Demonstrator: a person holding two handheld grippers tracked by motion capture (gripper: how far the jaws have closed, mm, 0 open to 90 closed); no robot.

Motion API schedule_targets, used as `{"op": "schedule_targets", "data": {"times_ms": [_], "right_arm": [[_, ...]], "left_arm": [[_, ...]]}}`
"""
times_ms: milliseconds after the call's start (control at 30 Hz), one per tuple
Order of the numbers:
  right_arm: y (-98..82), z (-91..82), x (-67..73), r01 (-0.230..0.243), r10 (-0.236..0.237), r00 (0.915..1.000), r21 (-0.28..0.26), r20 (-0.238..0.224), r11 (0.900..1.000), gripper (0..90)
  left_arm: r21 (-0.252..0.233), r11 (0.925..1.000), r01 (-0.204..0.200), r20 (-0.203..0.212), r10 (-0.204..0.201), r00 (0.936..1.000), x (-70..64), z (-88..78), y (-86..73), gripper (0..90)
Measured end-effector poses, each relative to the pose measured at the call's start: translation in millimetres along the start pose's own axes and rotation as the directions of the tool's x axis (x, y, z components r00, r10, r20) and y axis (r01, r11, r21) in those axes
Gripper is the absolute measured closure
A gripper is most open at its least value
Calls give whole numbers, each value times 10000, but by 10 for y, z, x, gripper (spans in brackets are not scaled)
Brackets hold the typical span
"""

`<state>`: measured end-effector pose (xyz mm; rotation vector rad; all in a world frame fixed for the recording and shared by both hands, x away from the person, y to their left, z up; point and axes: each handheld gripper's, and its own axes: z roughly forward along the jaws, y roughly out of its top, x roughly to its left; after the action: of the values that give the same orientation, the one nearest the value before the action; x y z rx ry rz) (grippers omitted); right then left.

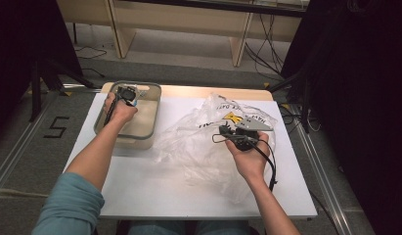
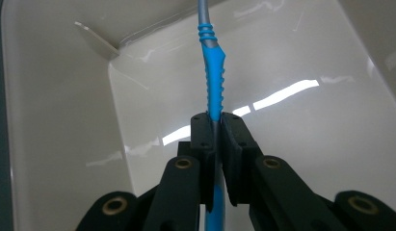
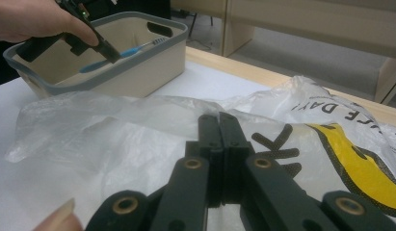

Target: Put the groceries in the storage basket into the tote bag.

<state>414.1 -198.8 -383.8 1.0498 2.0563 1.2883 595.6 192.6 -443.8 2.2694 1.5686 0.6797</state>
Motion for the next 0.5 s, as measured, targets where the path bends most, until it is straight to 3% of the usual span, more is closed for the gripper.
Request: {"op": "schedule_targets", "data": {"times_ms": [500], "right_arm": [[1, -1, 3, -5, 5, 10000, 12, -16, 10000, 900]], "left_arm": [[44, 9999, -147, 233, 146, 9996, -23, -71, 11, 841]]}}
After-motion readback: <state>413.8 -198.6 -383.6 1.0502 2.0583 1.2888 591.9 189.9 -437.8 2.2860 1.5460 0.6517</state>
